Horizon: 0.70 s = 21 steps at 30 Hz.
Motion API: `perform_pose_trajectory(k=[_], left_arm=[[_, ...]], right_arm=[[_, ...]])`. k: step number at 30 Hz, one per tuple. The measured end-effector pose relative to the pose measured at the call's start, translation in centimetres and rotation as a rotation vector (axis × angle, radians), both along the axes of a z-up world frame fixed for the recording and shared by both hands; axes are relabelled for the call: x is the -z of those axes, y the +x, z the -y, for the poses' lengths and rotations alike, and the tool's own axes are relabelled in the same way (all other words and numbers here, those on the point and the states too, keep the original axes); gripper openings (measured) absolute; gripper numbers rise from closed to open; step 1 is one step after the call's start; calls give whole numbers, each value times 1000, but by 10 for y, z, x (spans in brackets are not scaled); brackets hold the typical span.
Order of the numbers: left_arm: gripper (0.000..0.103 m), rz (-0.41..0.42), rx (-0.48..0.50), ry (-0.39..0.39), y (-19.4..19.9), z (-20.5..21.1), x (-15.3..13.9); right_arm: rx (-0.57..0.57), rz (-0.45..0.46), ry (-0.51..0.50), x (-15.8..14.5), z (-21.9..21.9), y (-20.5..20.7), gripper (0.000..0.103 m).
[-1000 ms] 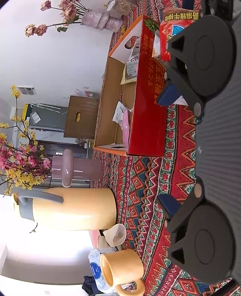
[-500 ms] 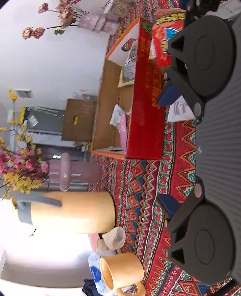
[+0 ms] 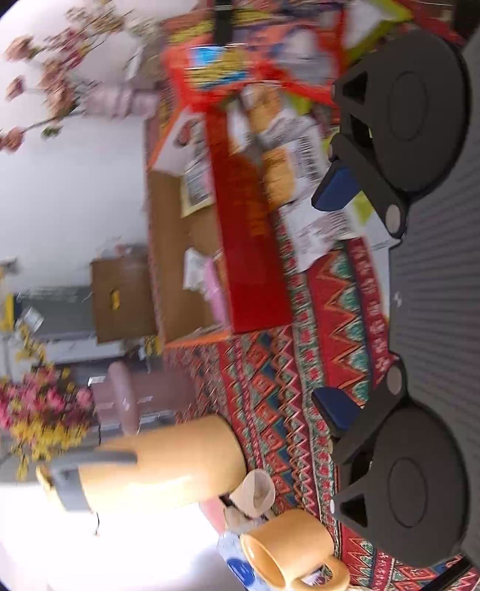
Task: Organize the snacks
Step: 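Grasp a red-and-yellow chip bag with the right tool, then grasp a green-and-white nut bar packet with the left tool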
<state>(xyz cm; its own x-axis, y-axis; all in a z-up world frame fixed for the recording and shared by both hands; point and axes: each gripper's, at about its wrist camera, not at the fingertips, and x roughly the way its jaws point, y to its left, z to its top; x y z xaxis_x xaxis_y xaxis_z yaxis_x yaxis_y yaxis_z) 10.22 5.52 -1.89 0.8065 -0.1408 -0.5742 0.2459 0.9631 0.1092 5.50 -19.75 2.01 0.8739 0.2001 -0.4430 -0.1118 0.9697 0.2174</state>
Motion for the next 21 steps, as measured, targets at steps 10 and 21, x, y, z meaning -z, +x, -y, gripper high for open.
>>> perform_pose_trajectory(k=[10,21], left_arm=[[103,-67,216,124,-19,20,18],[103,-157,222,103,9,28,34]], right_arm=[[119,82,46,-18,43,-11,15],[150,82,80,-12,63,-12,15]])
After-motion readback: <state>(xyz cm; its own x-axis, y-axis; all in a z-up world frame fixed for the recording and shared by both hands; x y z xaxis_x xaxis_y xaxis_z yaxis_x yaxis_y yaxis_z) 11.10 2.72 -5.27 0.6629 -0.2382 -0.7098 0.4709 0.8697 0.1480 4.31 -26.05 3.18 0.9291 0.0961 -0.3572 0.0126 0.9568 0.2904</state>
